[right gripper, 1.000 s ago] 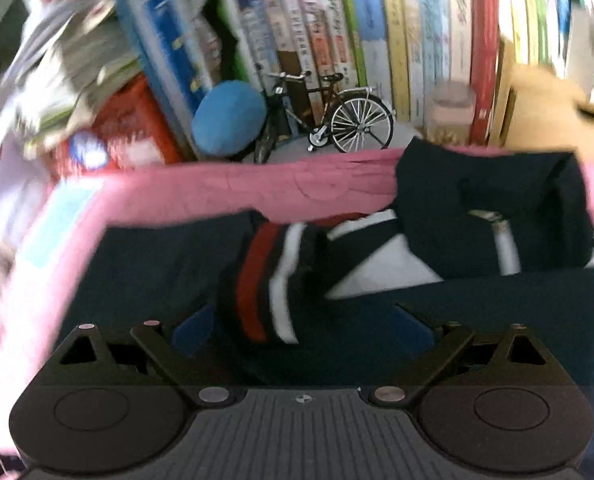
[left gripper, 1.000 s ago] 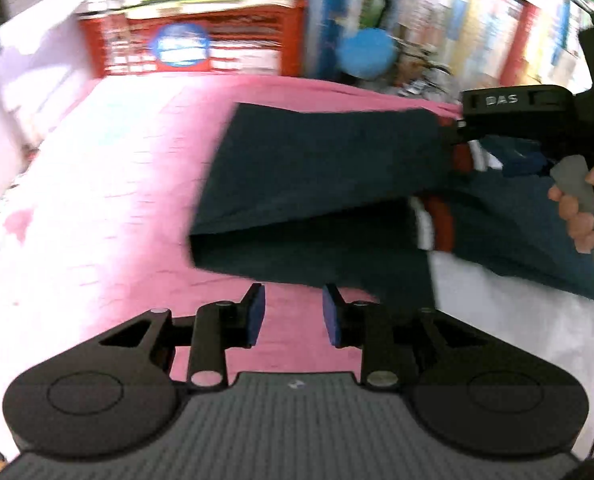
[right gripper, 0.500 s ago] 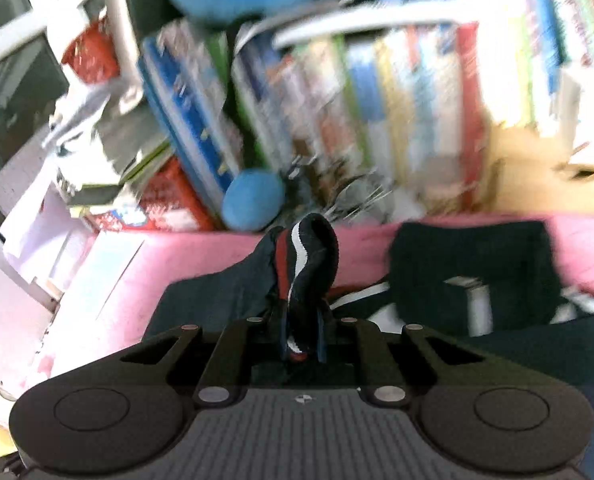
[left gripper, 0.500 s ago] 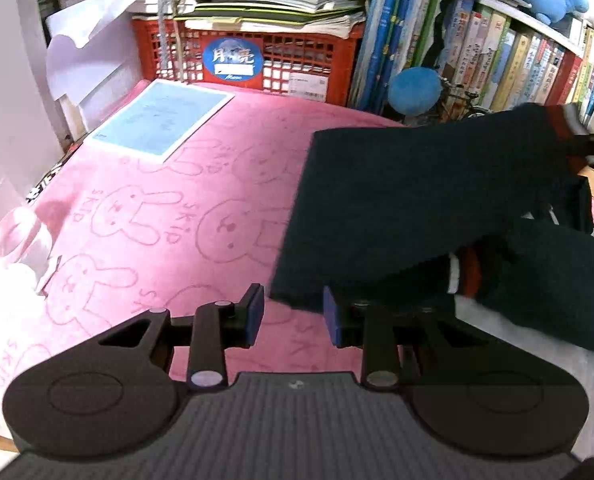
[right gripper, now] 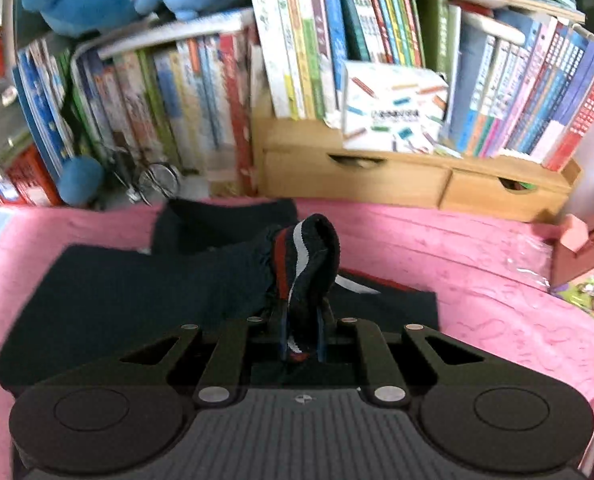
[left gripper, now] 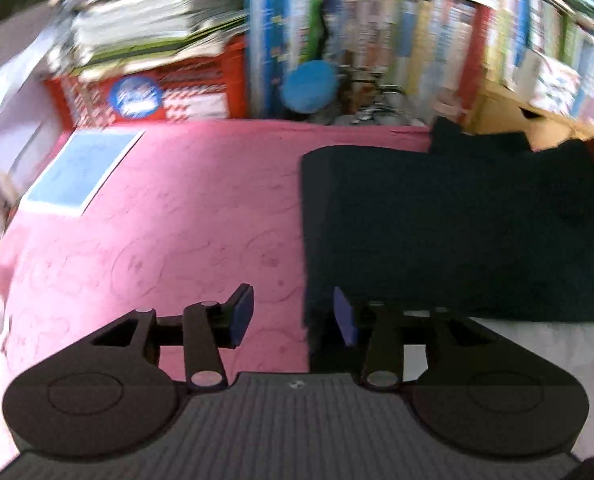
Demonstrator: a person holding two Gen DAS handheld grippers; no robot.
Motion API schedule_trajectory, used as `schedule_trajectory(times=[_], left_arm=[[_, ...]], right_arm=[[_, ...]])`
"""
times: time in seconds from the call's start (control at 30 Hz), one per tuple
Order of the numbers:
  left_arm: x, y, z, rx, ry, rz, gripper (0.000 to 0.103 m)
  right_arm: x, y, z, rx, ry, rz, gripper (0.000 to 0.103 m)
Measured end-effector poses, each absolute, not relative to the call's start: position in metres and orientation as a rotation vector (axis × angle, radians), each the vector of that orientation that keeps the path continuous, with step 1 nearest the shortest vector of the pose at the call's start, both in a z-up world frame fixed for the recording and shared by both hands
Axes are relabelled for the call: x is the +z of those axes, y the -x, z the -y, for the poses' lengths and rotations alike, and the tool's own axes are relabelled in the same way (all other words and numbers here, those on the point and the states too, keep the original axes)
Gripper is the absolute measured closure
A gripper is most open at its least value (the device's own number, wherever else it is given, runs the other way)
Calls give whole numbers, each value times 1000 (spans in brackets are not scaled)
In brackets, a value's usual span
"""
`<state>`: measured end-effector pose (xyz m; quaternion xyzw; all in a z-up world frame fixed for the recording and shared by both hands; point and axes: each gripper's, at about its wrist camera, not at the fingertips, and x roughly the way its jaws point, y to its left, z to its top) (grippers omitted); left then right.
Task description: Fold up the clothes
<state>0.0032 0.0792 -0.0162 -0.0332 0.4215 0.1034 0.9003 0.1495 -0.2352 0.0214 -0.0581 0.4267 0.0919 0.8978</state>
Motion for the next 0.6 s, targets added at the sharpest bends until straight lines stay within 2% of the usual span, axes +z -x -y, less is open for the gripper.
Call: schedule_trajectory(times=[0.3, 0.4, 0.5, 0.6], left_arm=[[-47, -27, -53, 198, -152, -945, 58], [-36, -19, -51, 178, -167, -913, 57], [-23, -9, -52, 96, -93, -872, 43], [-48, -22, -52, 197, -189, -962, 43]], right_arm=[[2, -154, 255, 151, 206, -889, 87], [3, -162, 261, 163, 191, -879, 86], [4, -166, 261, 179, 183, -872, 86], [3, -168, 259, 190, 187, -873, 86]])
